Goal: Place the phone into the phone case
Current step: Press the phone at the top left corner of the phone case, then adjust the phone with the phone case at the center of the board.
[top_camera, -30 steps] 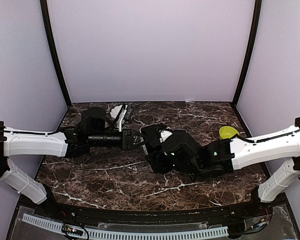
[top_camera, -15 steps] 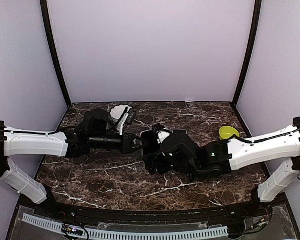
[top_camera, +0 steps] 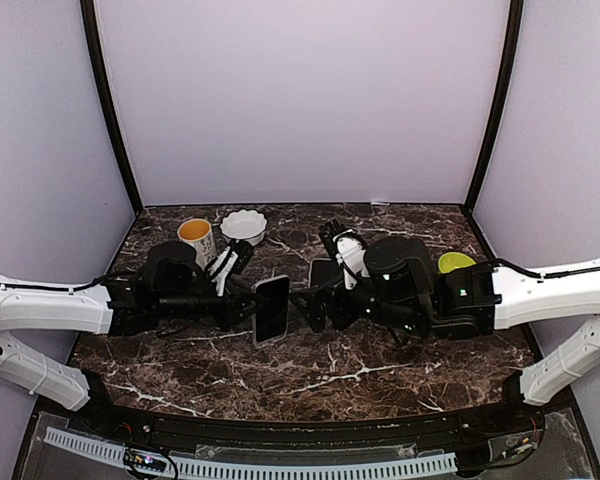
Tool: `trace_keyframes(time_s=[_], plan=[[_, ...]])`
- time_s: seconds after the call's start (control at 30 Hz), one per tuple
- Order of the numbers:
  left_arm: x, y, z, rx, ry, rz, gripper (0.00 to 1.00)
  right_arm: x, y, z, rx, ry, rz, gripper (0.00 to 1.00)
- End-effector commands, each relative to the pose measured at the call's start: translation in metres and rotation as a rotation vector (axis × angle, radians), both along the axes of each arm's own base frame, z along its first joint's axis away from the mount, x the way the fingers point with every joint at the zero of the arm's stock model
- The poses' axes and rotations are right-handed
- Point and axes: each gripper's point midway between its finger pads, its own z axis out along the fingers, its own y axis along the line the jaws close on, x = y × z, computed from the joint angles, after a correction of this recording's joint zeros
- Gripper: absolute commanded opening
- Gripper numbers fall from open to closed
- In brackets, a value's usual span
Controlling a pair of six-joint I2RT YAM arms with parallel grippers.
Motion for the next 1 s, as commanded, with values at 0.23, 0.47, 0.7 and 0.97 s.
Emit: trace_keyframes(time_s=[0.23,0.47,0.7,0.97], plan=[[-0.011,-0.008,0.031,-0.089,-0.123,0.033,0.0,0.025,0.026,0.038,0.069,-0.087,0.058,0.99],[-0.016,-0.007,0.033,-0.123,-0.159,0.03,0.0,0.038,0.036,0.037,0.05,-0.101,0.086,0.98],[-0.022,-0.019,0.015,-0.168,-0.108,0.008,0.0,0.052,0.037,0.013,0.023,-0.043,0.049,0.99],[-0.023,-0.012,-0.017,-0.176,-0.161,0.034,0.0,0.062,0.04,-0.034,-0.009,-0.024,-0.008,0.99]])
